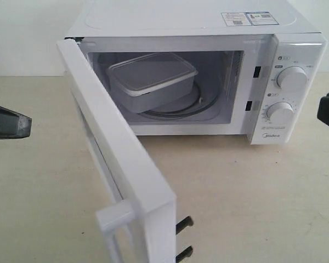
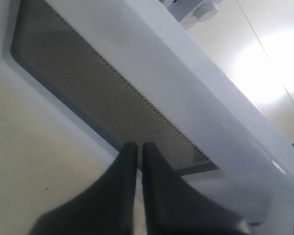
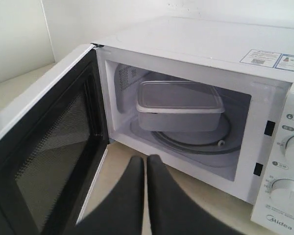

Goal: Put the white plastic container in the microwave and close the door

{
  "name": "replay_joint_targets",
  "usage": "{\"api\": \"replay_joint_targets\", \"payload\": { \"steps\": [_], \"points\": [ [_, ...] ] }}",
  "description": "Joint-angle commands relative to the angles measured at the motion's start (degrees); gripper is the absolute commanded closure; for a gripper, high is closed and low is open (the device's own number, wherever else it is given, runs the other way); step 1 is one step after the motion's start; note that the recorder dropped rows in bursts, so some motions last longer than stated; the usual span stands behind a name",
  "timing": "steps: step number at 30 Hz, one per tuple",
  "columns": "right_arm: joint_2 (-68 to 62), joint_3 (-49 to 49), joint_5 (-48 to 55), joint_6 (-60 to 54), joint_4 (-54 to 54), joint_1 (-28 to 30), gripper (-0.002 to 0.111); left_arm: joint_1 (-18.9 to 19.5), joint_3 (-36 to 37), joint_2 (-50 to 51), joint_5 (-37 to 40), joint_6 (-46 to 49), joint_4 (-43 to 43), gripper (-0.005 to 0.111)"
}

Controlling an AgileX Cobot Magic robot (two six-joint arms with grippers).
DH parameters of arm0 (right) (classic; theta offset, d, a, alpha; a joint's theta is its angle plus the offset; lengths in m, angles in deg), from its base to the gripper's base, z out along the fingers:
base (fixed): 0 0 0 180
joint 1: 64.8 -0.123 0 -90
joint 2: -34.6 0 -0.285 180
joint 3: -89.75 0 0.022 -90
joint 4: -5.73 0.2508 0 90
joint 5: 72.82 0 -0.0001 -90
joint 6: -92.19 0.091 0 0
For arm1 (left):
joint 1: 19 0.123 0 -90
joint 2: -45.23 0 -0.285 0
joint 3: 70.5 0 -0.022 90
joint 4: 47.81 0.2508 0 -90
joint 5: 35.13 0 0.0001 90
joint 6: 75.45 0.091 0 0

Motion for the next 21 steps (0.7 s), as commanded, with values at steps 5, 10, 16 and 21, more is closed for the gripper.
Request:
{"api": "replay_joint_targets", "payload": {
  "steps": [5, 10, 16, 21],
  "points": [
    [0.20, 0.19, -0.78, 0.66, 0.19, 0.24, 0.108, 0.04, -0.34, 0.02, -2.79, 1.36, 0.76, 0.102],
    [-2.33, 0.19, -0.78, 0.69, 2.56, 0.24, 0.108, 0.04, -0.34, -3.85, -7.86, 1.26, 3.87, 0.102],
    [-8.80, -0.02, -4.92, -0.03, 4.61, -0.22, 0.108, 0.04, 0.37, -18.14, -14.80, -17.61, 24.55, 0.102],
    [-10.72, -4.02, -5.00, -4.45, 4.97, -12.65, 0.108, 0.04, 5.72, -24.69, -14.80, -28.31, 35.46, 0.102]
  ]
}}
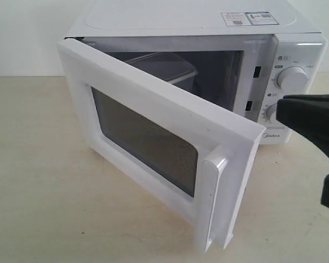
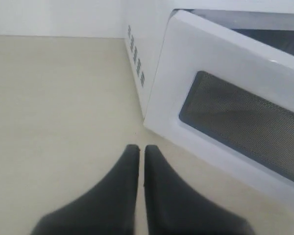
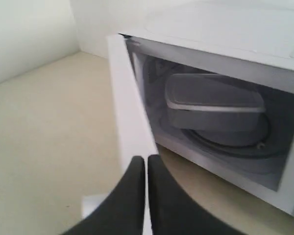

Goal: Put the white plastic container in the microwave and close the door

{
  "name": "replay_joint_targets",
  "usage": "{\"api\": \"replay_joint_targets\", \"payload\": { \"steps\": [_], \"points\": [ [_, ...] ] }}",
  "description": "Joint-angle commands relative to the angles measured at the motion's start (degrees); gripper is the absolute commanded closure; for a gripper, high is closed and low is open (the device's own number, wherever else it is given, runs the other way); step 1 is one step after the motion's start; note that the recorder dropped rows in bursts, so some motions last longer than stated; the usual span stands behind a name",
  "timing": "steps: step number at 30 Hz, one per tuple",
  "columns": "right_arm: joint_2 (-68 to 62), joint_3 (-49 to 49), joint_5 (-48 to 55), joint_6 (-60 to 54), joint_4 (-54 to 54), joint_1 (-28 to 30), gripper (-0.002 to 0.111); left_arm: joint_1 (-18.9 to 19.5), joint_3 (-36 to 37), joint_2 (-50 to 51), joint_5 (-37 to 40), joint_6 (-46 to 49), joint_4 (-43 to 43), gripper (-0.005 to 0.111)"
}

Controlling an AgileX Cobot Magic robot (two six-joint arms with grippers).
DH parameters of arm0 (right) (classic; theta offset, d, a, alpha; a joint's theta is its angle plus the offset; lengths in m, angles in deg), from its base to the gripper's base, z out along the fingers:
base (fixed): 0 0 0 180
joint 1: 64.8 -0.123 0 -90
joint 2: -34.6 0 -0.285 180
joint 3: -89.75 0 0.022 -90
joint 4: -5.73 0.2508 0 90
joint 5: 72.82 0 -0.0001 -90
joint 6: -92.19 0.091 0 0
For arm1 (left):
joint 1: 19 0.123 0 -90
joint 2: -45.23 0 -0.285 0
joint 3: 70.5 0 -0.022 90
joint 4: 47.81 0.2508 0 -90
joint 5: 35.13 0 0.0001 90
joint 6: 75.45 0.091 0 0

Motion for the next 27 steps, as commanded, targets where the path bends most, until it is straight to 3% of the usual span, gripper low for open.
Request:
{"api": "replay_joint_targets", "payload": {
  "steps": [1, 4, 9, 13, 20, 27],
  "points": [
    [-4.14, -2.10, -1.00, -1.40, 0.38, -8.76, 0.108, 0.04, 3.32, -2.26, -0.44, -3.43, 2.38, 0.102],
    [-12.83, -3.76, -1.63, -1.40, 0.38, -13.06, 0.108, 0.04, 3.97, -2.36, -0.44, -3.43, 2.25, 0.102],
    [-22.92, -7.05, -10.37, -1.40, 0.38, -12.96, 0.108, 0.04, 4.06, -2.36, 0.52, -3.43, 1.17, 0.102],
    [-27.48, -10.41, -11.69, -1.40, 0.38, -12.81, 0.108, 0.04, 4.06, -2.36, 2.68, -3.43, 1.17, 0.102],
    [-27.94, -10.93, -9.48, -0.86, 0.38, -1.94, 0.108, 0.04, 4.06, -5.53, 3.07, -2.58, 1.61, 0.102],
    [-28.19, -10.93, -11.62, -0.74, 0.38, 1.41, 0.108, 0.04, 4.18, -5.83, 3.50, -2.58, 1.79, 0.102]
  ]
}}
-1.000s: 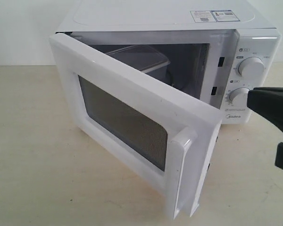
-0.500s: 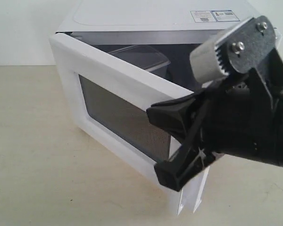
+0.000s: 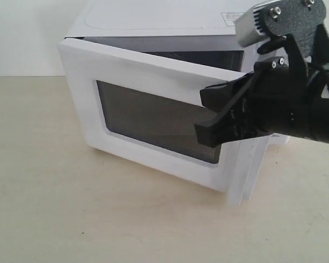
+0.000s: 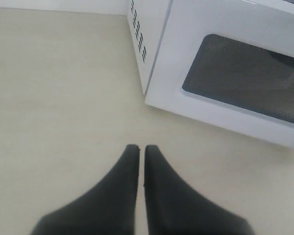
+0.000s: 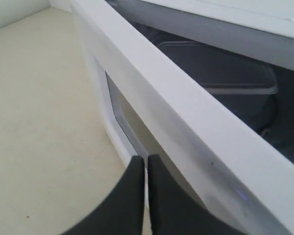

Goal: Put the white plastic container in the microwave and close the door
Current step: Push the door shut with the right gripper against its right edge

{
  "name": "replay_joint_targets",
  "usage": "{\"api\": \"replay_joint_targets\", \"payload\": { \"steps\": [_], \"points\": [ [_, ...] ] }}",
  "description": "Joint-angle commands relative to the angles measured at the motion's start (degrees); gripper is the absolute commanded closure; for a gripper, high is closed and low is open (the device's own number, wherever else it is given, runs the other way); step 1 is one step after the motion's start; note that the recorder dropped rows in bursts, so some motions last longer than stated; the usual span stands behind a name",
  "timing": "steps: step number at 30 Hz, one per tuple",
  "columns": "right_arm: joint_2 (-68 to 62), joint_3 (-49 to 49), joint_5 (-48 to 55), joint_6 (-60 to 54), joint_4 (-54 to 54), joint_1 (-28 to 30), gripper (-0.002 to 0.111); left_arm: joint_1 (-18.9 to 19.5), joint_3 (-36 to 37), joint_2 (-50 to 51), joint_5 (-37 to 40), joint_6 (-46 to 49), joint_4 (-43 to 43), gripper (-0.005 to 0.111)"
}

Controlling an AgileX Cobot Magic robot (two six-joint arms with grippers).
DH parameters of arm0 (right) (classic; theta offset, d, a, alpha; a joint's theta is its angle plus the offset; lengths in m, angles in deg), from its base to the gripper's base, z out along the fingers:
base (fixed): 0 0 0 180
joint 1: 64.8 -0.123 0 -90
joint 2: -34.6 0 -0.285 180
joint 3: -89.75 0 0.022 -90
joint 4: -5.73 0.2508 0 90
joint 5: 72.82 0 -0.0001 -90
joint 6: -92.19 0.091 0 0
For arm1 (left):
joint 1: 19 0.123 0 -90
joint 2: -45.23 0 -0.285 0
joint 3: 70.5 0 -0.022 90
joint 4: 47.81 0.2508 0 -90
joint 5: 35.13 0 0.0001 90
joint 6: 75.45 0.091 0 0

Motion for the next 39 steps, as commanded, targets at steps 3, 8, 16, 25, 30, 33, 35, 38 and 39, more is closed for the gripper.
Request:
{"api": "replay_joint_targets", "payload": {
  "steps": [3, 8, 16, 25, 30, 33, 35, 38, 39],
  "points": [
    [-0.32, -0.32, -3.14, 0.01, -0.29, 4.48, 0.108, 0.04, 0.34, -0.35, -0.15, 0.25, 0.05, 0.102],
    [-2.07, -0.32, -3.72, 0.01, -0.29, 7.45, 0.108, 0.04, 0.34, -0.61, 0.58, 0.25, -0.07, 0.102],
    [-6.47, -0.32, -8.96, 0.34, 0.55, 10.41, 0.108, 0.04, 0.34, -9.55, 0.84, 0.25, 0.39, 0.102],
    [-9.52, -0.32, -17.44, 0.21, 4.22, 10.68, 0.108, 0.04, 0.34, -21.78, 4.88, -1.28, 4.84, 0.102],
    [-11.46, -0.45, -18.89, 0.21, 5.54, 11.25, 0.108, 0.04, 0.34, -26.07, 7.65, -1.28, 6.98, 0.102],
    [-13.35, -1.48, -18.84, 0.21, 5.54, 11.25, 0.108, 0.04, 0.34, -27.93, 7.77, -1.28, 6.98, 0.102],
    [-14.85, -2.66, -19.31, 0.21, 5.54, 11.25, 0.108, 0.04, 0.34, -28.03, 7.77, -1.28, 6.98, 0.102],
    [-16.43, -5.23, -19.43, 0.21, 5.54, 11.25, 0.108, 0.04, 0.34, -28.03, 8.15, -1.28, 6.98, 0.102],
    [-17.11, -6.11, -19.43, 0.21, 5.54, 11.25, 0.108, 0.04, 0.34, -28.03, 8.63, -1.28, 6.98, 0.102]
  ]
}}
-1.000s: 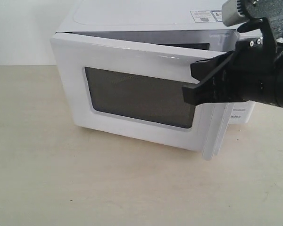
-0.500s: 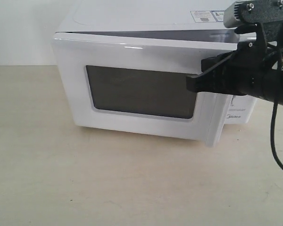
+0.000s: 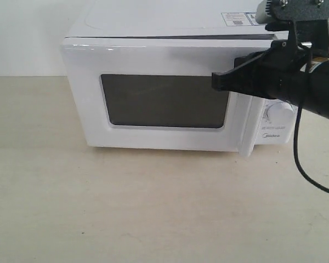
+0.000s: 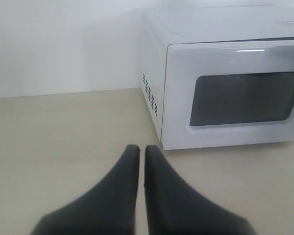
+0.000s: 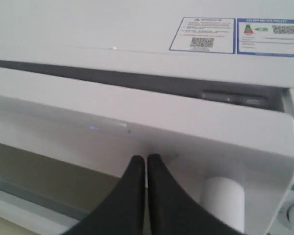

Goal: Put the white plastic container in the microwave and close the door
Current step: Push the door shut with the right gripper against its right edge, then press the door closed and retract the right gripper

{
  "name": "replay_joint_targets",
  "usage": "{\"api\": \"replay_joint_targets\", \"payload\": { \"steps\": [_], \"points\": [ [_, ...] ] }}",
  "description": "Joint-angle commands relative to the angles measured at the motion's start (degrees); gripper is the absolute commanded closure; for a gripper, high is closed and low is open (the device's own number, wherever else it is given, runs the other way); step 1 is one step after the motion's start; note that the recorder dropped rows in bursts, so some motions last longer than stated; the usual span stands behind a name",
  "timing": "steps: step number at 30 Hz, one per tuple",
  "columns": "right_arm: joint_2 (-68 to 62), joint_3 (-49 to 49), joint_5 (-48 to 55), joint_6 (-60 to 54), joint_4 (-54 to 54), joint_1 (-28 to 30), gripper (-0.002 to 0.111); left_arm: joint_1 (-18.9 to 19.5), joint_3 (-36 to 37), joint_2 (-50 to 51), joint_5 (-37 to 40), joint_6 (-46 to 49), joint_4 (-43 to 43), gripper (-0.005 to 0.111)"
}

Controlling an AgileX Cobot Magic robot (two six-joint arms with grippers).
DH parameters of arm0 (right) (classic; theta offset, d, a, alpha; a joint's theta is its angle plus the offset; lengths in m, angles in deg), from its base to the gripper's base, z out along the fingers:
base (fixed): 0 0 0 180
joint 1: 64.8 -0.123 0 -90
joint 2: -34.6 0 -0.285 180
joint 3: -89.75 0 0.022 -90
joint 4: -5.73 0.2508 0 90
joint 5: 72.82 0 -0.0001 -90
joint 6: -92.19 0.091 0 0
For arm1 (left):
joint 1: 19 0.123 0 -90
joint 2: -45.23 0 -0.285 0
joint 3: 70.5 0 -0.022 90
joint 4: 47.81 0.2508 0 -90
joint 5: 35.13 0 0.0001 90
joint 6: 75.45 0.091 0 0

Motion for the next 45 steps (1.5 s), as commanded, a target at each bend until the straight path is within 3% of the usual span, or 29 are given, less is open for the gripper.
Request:
{"api": "replay_joint_targets", "payload": {
  "steps": [1, 11, 15, 25, 32, 45],
  "points": [
    [-2.60, -3.92, -0.83, -0.26, 0.25, 0.29, 0.108, 0.04, 0.30, -0.33, 1.54, -0.44, 0.53, 0.102],
    [-4.92, -7.02, 2.53, -0.86, 0.63, 1.91, 0.108, 0.04, 0.30, -0.33, 4.89, -0.44, 0.38, 0.102],
    [-3.00, -6.84, 11.63, -2.69, 0.63, 1.91, 0.108, 0.04, 0.30, -0.33, 4.89, -0.44, 0.23, 0.102],
    [14.01, 4.13, 15.51, -2.94, -0.27, -4.42, 0.108, 0.04, 0.30, -0.33, 4.76, -0.21, 0.23, 0.102],
    [24.79, 6.12, 32.04, -1.72, -0.13, -4.57, 0.108, 0.04, 0.30, -0.33, 4.76, -0.21, 0.23, 0.102],
    [29.10, 6.12, 33.04, -1.72, -0.13, -4.57, 0.108, 0.04, 0.30, -0.33, 4.62, -0.22, 0.23, 0.102]
  ]
}}
